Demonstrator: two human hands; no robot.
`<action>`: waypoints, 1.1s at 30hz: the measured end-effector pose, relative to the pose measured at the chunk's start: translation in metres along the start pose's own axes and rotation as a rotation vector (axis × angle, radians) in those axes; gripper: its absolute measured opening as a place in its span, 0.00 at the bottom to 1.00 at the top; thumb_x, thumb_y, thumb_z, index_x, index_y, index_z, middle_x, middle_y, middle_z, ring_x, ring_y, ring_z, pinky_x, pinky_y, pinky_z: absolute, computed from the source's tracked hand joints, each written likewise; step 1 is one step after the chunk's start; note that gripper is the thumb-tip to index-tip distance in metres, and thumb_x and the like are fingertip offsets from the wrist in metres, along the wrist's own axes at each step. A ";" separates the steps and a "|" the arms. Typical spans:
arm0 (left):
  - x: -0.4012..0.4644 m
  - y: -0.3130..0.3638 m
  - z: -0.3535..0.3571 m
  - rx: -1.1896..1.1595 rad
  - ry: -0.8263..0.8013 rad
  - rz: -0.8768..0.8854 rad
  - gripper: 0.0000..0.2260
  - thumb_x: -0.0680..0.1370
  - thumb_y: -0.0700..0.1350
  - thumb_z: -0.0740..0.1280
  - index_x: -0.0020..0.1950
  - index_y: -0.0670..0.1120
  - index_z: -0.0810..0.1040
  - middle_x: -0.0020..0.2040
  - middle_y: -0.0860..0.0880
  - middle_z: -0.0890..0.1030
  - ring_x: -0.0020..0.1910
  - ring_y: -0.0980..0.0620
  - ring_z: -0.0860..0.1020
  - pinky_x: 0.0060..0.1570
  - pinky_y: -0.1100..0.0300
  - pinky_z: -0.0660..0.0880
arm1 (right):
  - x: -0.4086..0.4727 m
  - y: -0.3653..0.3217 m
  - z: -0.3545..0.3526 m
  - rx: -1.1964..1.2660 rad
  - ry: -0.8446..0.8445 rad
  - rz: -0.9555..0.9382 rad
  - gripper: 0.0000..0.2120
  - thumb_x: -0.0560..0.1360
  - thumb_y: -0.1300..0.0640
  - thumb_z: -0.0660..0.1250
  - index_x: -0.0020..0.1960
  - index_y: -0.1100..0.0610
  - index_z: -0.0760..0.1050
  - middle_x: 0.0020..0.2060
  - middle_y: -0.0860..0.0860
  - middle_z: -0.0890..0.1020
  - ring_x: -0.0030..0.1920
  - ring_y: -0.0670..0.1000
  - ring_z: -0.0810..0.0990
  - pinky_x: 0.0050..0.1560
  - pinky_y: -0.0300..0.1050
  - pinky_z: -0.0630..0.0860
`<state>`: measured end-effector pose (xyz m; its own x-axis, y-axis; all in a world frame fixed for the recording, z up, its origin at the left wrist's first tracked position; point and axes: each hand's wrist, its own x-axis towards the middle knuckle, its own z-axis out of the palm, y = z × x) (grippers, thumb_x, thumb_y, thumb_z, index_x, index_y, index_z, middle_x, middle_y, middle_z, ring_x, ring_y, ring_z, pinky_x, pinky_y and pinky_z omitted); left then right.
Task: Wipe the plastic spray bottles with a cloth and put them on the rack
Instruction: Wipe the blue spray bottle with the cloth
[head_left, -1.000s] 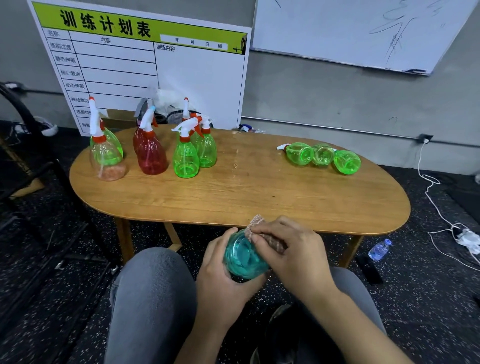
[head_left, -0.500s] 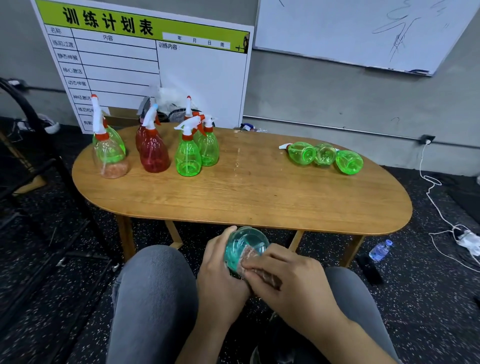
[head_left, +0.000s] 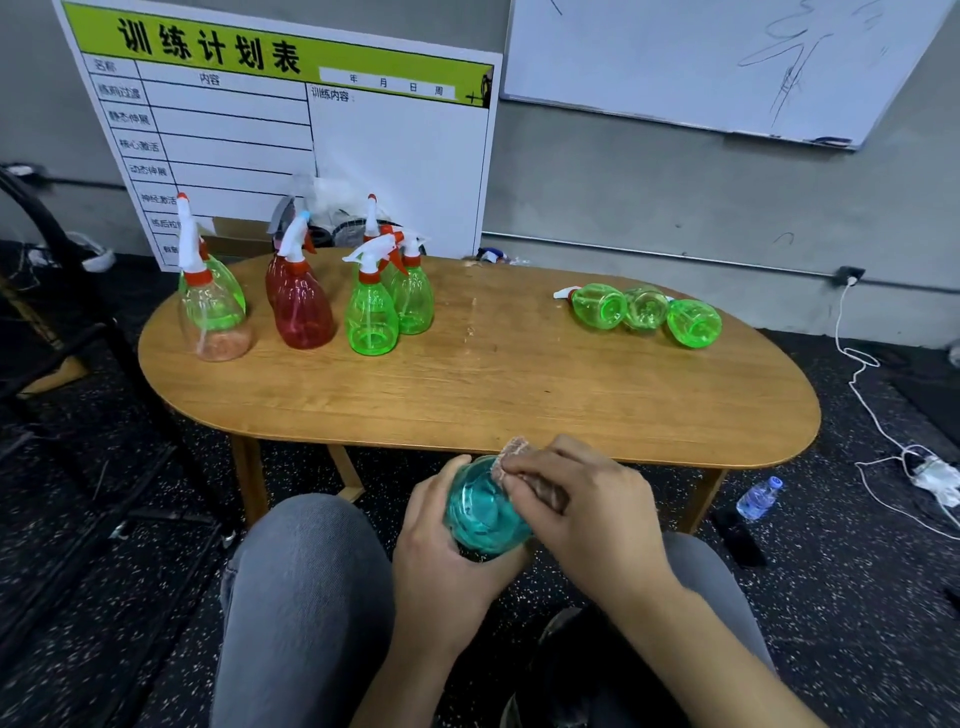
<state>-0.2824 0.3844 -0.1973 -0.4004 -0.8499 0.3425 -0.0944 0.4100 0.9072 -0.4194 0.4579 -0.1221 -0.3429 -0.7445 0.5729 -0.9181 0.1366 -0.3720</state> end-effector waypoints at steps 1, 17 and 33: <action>0.000 -0.001 0.000 -0.005 -0.001 0.000 0.38 0.63 0.55 0.84 0.71 0.65 0.74 0.62 0.66 0.76 0.62 0.63 0.79 0.57 0.62 0.78 | 0.001 -0.003 0.003 0.009 -0.005 -0.002 0.13 0.78 0.39 0.66 0.53 0.42 0.86 0.43 0.39 0.81 0.37 0.42 0.81 0.33 0.45 0.80; -0.001 -0.001 0.004 -0.017 0.010 0.014 0.37 0.63 0.58 0.81 0.71 0.66 0.74 0.64 0.66 0.75 0.62 0.61 0.80 0.58 0.55 0.81 | -0.019 0.006 -0.009 0.012 -0.021 -0.040 0.11 0.78 0.41 0.67 0.52 0.42 0.85 0.43 0.39 0.81 0.38 0.41 0.81 0.32 0.44 0.79; -0.001 -0.006 0.005 0.011 -0.001 0.012 0.37 0.68 0.42 0.84 0.74 0.58 0.75 0.62 0.63 0.77 0.59 0.66 0.79 0.49 0.74 0.76 | -0.019 -0.007 0.008 0.045 -0.063 -0.073 0.09 0.78 0.44 0.69 0.53 0.43 0.85 0.43 0.39 0.80 0.38 0.41 0.80 0.35 0.35 0.76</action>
<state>-0.2860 0.3841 -0.2042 -0.4027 -0.8446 0.3528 -0.0992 0.4235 0.9004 -0.4050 0.4653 -0.1362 -0.2610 -0.7912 0.5531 -0.9298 0.0519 -0.3644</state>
